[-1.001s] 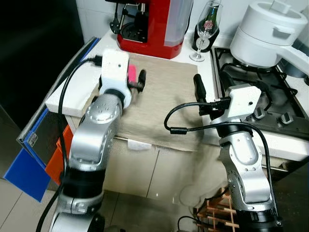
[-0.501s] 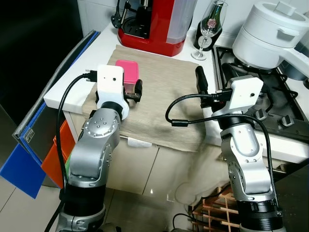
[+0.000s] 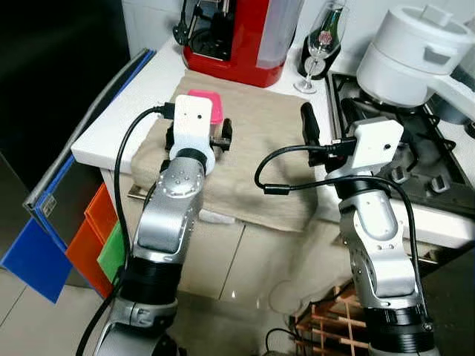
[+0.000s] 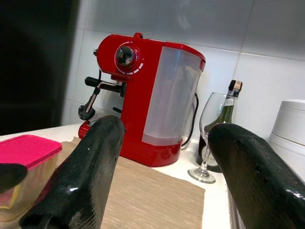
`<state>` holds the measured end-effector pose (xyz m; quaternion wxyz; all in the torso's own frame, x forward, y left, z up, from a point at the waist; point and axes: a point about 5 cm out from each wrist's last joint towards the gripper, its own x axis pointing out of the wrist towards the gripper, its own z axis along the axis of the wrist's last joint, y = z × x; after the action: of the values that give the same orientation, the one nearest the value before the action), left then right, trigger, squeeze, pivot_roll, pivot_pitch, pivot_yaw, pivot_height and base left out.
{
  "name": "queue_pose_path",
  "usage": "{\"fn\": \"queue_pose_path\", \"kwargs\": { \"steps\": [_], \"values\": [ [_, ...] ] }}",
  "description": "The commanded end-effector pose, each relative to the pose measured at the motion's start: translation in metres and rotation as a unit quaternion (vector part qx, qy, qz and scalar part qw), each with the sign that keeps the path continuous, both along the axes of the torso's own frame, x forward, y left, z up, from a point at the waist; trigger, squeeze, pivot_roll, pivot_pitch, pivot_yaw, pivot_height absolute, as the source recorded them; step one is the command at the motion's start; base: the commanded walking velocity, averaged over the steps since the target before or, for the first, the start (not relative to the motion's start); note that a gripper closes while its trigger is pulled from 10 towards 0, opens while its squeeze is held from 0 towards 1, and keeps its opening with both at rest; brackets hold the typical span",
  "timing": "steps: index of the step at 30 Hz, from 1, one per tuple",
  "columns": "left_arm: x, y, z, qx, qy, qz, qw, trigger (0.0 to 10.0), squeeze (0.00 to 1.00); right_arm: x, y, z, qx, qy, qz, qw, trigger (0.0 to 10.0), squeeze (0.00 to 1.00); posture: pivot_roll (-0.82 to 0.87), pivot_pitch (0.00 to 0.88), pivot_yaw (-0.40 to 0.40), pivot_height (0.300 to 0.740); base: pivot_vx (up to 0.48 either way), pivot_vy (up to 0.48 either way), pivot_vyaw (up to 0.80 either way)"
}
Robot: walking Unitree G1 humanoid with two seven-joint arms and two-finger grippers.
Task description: Restocking fridge
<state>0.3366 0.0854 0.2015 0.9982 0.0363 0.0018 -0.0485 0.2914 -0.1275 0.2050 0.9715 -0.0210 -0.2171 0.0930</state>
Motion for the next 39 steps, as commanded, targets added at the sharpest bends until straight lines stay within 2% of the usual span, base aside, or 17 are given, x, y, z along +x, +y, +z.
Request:
{"fn": "queue_pose_path", "kwargs": {
  "steps": [1, 6, 10, 11, 12, 13, 26, 30, 31, 32, 33, 34, 36, 37, 38, 39],
  "values": [
    [0.006, -0.007, -0.016, 0.009, 0.034, 0.001, 0.999, 10.0, 0.0, 0.002, -0.002, 0.003, -0.002, -0.008, -0.004, 1.0, 10.0, 0.0, -0.09, 0.015, -0.123, 0.74, 0.0, 0.0, 0.0],
    [0.012, -0.004, -0.022, -0.002, 0.046, 0.017, 0.999, 10.0, 0.0, 0.002, -0.002, 0.003, -0.003, -0.009, -0.004, 1.0, 10.0, 0.0, -0.09, 0.017, -0.122, 0.74, 0.0, 0.0, 0.0],
    [0.017, -0.001, -0.028, -0.027, 0.067, 0.029, 0.997, 10.0, 0.0, 0.002, -0.002, 0.003, -0.003, -0.008, -0.004, 1.0, 10.0, 0.0, -0.1, 0.016, -0.125, 0.74, 0.0, 0.0, 0.0],
    [0.018, -0.001, -0.028, -0.03, 0.068, 0.029, 0.997, 9.6, 0.0, 0.002, -0.002, 0.003, -0.004, -0.008, -0.004, 1.0, 10.0, 0.0, -0.1, 0.016, -0.125, 0.74, 0.0, 0.0, 0.0],
    [0.019, -0.001, -0.029, -0.032, 0.069, 0.031, 0.997, 7.7, 0.0, 0.002, -0.002, 0.003, -0.004, -0.008, -0.004, 1.0, 10.0, 0.0, -0.1, 0.014, -0.128, 0.74, 0.0, 0.0, 0.0],
    [0.02, 0.0, -0.029, -0.033, 0.067, 0.033, 0.997, 0.0, 0.0, 0.002, -0.002, 0.003, -0.005, -0.008, -0.004, 1.0, 10.0, 0.0, -0.1, 0.014, -0.128, 0.74, 0.0, 0.0, 0.0],
    [0.027, -0.004, -0.024, -0.039, 0.052, 0.026, 0.998, 0.0, 0.0, 0.005, -0.005, 0.006, -0.011, -0.012, -0.005, 1.0, 10.0, 0.0, -0.11, 0.002, -0.132, 0.74, 0.0, 0.0, 0.0],
    [0.027, -0.006, -0.019, -0.02, 0.035, 0.019, 0.999, 0.0, 0.0, 0.005, -0.006, 0.007, -0.011, -0.014, -0.007, 1.0, 10.0, 0.0, -0.11, 0.0, -0.127, 0.74, 0.0, 0.0, 0.0],
    [0.024, -0.006, -0.014, -0.008, 0.023, 0.019, 1.0, 6.6, 0.0, 0.006, -0.006, 0.007, -0.012, -0.016, -0.007, 1.0, 10.0, 0.0, -0.11, 0.0, -0.124, 0.74, 0.0, 0.0, 0.0],
    [0.024, -0.006, -0.014, -0.008, 0.023, 0.019, 1.0, 6.6, 0.0, 0.006, -0.006, 0.007, -0.012, -0.016, -0.007, 1.0, 10.0, 0.0, -0.11, 0.0, -0.124, 0.74, 0.0, 0.0, 0.0],
    [0.02, -0.007, -0.01, -0.004, 0.012, 0.015, 1.0, 10.0, 0.0, 0.006, -0.007, 0.007, -0.013, -0.017, -0.008, 1.0, 10.0, 0.0, -0.11, 0.0, -0.124, 0.74, 0.0, 0.0, 0.0],
    [0.016, -0.007, -0.008, -0.001, 0.005, 0.012, 1.0, 10.0, 0.12, 0.006, -0.007, 0.007, -0.013, -0.017, -0.009, 1.0, 10.0, 0.0, -0.1, 0.0, -0.121, 0.74, 0.0, 0.0, 0.0],
    [0.014, -0.007, -0.006, 0.002, 0.001, 0.01, 1.0, 10.0, 0.12, 0.006, -0.008, 0.007, -0.014, -0.018, -0.009, 1.0, 10.0, 0.0, -0.1, 0.0, -0.121, 0.74, 0.0, 0.0, 0.0],
    [0.01, -0.007, -0.005, 0.004, -0.001, 0.005, 1.0, 10.0, 0.6, 0.006, -0.009, 0.007, -0.014, -0.018, -0.01, 1.0, 10.0, 0.0, -0.1, 0.0, -0.117, 0.74, 0.0, 0.0, 0.0],
    [0.006, -0.008, -0.004, 0.008, -0.003, 0.0, 1.0, 10.0, 1.0, 0.006, -0.01, 0.007, -0.014, -0.018, -0.011, 1.0, 10.0, 0.0, -0.09, 0.0, -0.115, 0.74, 0.0, 0.0, 0.0],
    [0.001, -0.008, -0.003, 0.012, -0.004, -0.008, 1.0, 10.0, 1.0, 0.006, -0.01, 0.005, -0.015, -0.017, -0.012, 1.0, 10.0, 0.0, -0.09, 0.0, -0.113, 0.74, 0.0, 0.0, 0.0]
  ]
}}
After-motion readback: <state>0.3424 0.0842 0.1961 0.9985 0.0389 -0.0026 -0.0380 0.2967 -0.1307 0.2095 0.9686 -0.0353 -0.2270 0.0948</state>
